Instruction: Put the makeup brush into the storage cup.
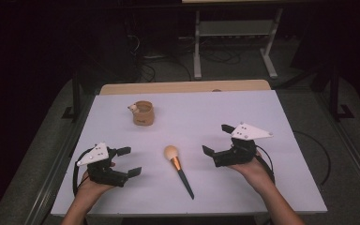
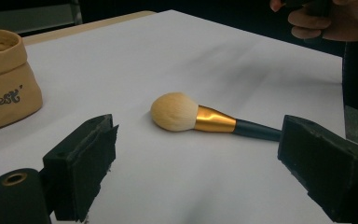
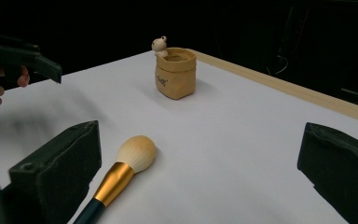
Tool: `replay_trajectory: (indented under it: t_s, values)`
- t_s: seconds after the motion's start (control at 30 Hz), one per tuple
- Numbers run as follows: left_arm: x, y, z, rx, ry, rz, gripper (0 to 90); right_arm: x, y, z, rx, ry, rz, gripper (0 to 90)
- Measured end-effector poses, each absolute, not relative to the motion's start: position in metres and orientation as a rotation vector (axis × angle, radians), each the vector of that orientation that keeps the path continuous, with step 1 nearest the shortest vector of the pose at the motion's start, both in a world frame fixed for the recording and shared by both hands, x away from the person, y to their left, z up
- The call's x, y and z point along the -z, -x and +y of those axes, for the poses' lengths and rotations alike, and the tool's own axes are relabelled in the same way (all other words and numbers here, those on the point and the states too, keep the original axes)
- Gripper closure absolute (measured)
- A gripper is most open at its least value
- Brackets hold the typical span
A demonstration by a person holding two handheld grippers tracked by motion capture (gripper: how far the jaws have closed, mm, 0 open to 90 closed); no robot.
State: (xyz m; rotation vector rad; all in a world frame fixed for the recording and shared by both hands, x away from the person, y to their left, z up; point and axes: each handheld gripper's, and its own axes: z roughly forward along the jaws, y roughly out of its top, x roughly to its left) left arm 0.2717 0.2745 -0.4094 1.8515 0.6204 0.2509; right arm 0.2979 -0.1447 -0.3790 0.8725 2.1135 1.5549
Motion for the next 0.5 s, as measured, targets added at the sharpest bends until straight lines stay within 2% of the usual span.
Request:
replay_trajectory:
  t_s: [0.5]
  values:
    - [0.409,-0.272,0.275,-0.241,-1.844,0.619,10.7,0.375,-0.304,-0.126,-1.588,-0.835,2.126,0.0]
